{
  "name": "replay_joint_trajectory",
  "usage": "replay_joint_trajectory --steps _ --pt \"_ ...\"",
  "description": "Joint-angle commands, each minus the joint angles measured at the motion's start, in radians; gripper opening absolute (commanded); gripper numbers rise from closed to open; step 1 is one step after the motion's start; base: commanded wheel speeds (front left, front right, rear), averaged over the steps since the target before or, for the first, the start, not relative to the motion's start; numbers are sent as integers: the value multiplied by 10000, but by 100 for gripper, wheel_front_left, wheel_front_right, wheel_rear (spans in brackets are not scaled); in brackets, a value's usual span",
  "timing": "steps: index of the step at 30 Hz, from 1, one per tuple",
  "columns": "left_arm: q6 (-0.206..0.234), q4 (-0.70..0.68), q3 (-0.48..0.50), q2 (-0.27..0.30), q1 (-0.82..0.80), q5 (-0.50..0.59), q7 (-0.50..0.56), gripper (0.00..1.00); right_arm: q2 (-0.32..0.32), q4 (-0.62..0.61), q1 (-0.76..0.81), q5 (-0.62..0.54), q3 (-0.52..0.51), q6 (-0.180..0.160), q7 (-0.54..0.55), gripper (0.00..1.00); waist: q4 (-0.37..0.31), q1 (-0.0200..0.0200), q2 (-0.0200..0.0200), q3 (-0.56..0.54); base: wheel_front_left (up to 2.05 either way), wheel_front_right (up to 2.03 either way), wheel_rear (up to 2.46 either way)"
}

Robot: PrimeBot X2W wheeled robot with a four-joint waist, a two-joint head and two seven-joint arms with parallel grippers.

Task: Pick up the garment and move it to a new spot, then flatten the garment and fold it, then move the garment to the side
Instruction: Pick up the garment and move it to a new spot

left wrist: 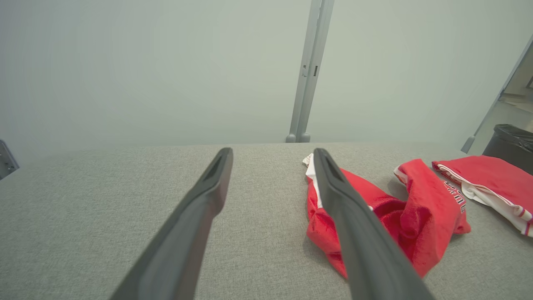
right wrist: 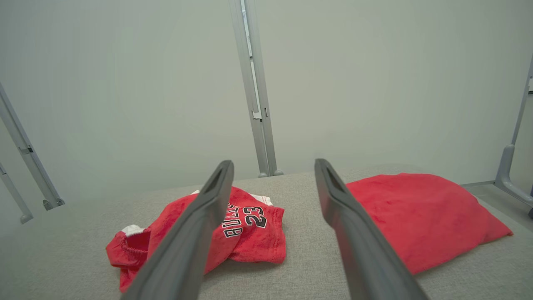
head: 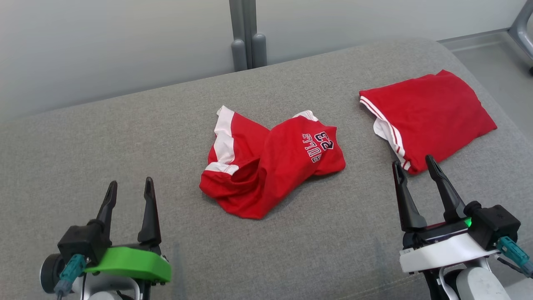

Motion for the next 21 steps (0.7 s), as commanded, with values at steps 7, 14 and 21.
replay_joint_trajectory --steps 7,14,21 --pt "1 -362 68 -9 906 80 -521 100 27 -111 279 -123 -23 -3 -35 100 167 0 0 -47 0 0 0" --pt "-63 -262 -7 -165 827 74 -620 100 -52 -83 354 -135 66 -3 -35 100 217 0 0 -125 0 0 0" --pt "-270 -138 -433 -245 423 89 -145 100 -60 -55 264 -100 136 -3 -35 100 139 0 0 -10 0 0 0"
